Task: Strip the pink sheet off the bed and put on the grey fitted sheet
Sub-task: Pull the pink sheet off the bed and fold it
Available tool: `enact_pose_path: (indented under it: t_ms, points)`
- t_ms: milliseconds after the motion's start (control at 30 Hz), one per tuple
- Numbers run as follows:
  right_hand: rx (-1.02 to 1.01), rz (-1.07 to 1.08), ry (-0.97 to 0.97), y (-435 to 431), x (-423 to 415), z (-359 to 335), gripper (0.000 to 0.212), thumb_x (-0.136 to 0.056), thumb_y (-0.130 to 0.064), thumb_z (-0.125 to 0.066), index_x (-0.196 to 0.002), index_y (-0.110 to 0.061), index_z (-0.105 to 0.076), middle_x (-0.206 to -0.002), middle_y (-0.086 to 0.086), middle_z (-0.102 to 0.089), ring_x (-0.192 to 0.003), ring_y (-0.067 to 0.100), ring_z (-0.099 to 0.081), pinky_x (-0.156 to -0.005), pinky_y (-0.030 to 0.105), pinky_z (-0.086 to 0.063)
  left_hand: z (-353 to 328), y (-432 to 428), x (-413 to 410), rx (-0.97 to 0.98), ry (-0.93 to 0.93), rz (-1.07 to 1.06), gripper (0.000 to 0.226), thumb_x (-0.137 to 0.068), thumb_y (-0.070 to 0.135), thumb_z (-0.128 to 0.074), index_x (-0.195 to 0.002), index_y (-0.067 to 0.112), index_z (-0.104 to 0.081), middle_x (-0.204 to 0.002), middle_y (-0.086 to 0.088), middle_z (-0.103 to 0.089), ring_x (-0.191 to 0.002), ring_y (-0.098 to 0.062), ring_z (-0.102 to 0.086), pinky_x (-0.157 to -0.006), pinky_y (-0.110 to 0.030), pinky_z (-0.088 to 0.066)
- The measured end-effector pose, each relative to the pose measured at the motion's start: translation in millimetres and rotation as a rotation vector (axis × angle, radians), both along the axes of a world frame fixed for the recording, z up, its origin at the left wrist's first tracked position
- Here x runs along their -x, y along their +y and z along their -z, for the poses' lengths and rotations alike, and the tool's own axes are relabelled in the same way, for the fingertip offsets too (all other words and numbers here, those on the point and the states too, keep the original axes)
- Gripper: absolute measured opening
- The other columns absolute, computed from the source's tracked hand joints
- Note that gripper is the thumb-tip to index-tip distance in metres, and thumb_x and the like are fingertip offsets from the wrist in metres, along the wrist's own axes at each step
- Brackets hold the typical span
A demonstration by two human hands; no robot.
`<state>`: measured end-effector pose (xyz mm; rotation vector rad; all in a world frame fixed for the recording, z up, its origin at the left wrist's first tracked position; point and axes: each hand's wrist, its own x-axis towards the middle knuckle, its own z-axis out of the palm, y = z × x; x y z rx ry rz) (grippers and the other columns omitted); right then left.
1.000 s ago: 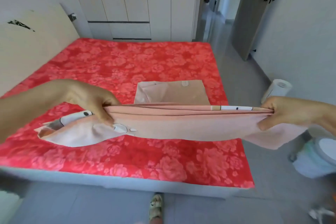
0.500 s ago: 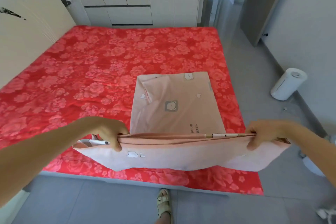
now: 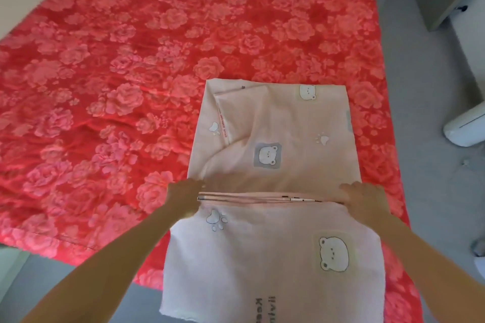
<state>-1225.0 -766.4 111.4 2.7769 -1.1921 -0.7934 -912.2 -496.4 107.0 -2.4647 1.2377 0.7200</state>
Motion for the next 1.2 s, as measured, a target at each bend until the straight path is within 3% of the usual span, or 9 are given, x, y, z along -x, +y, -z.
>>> enact_pose_path:
  t_ms: [100,367,633,767,900,967,1033,1100,1200]
  points:
    - [-0.054,-0.019,-0.212,-25,-63,31,0.041,-0.068,-0.013,-0.078,-0.109,-0.012,-0.069,-0.087,0.012,-0.066,-0.077,0.035,-0.063,-0.071,0.045,-0.050,41,-19,-27,0.080,-0.019,-0.165,0.045,-0.095,0.035,-0.047,-0.139,0.032,-0.037,-0.136,0.004,-0.049,-0.122,-0.017,-0.049,-0.098,-0.031,-0.040]
    - [-0.317,0.014,-0.592,-42,-253,99,0.045,-0.096,-0.036,-0.049,-0.134,-0.012,-0.045,-0.119,0.011,-0.057,-0.111,0.031,-0.053,-0.091,0.035,-0.040,133,-58,-103,0.331,0.020,-0.475,0.050,-0.096,0.032,-0.048,-0.144,0.023,-0.035,-0.145,0.000,-0.043,-0.132,-0.022,-0.041,-0.106,-0.037,-0.037]
    - [-0.226,-0.151,-0.584,-26,-402,185,0.060,-0.094,-0.047,-0.048,-0.136,-0.006,-0.034,-0.120,0.012,-0.052,-0.109,0.031,-0.051,-0.080,0.034,-0.040,221,-84,-194,0.249,-0.095,-0.515,0.052,-0.100,0.031,-0.030,-0.150,0.028,-0.017,-0.157,-0.004,-0.021,-0.142,-0.038,-0.015,-0.106,-0.054,-0.032]
    - [-0.080,-0.100,-0.582,-31,-451,221,0.073,-0.094,-0.049,-0.044,-0.146,-0.006,-0.019,-0.122,0.014,-0.051,-0.109,0.032,-0.051,-0.070,0.032,-0.031,248,-112,-244,0.223,-0.203,-0.500,0.052,-0.100,0.043,-0.020,-0.150,0.034,-0.007,-0.159,-0.004,-0.010,-0.144,-0.037,-0.005,-0.111,-0.059,-0.016]
    - [0.028,-0.090,-0.518,-44,-478,243,0.067,-0.096,-0.037,-0.043,-0.148,-0.003,-0.016,-0.124,0.018,-0.050,-0.111,0.034,-0.050,-0.075,0.035,-0.039,283,-117,-258,0.252,-0.273,-0.472,0.052,-0.098,0.048,-0.008,-0.149,0.040,0.000,-0.160,0.001,-0.001,-0.146,-0.030,0.004,-0.113,-0.061,-0.002]
    - [-0.010,-0.059,-0.503,-55,-486,245,0.047,-0.095,-0.022,-0.044,-0.135,0.002,-0.036,-0.117,0.018,-0.056,-0.108,0.035,-0.054,-0.077,0.035,-0.040,297,-113,-254,0.354,-0.300,-0.488,0.052,-0.098,0.046,-0.008,-0.149,0.040,-0.002,-0.160,0.002,-0.003,-0.146,-0.029,0.005,-0.113,-0.060,0.001]
    - [-0.051,-0.051,-0.575,-65,-486,232,0.013,-0.091,-0.008,-0.044,-0.090,-0.001,-0.055,-0.086,0.016,-0.058,-0.095,0.036,-0.056,-0.069,0.035,-0.032,299,-112,-256,0.424,-0.296,-0.506,0.051,-0.098,0.044,-0.011,-0.149,0.039,-0.009,-0.159,0.001,-0.008,-0.146,-0.029,0.002,-0.114,-0.059,0.002]
    - [-0.044,-0.028,-0.729,-74,-488,202,0.029,-0.088,-0.003,-0.043,-0.059,-0.010,-0.037,-0.060,0.008,-0.038,-0.070,0.030,-0.047,-0.060,0.028,-0.020,300,-113,-258,0.453,-0.290,-0.512,0.051,-0.098,0.043,-0.014,-0.149,0.039,-0.013,-0.159,0.000,-0.011,-0.146,-0.030,0.000,-0.113,-0.060,0.003]
    - [-0.070,0.170,-1.032,-107,-529,157,0.029,-0.081,-0.014,-0.039,-0.056,-0.018,-0.023,-0.056,-0.002,-0.026,-0.047,0.007,-0.031,-0.050,0.021,-0.023,299,-113,-261,0.443,-0.267,-0.513,0.051,-0.098,0.043,-0.015,-0.149,0.038,-0.013,-0.159,-0.001,-0.011,-0.146,-0.031,0.000,-0.113,-0.061,0.003]
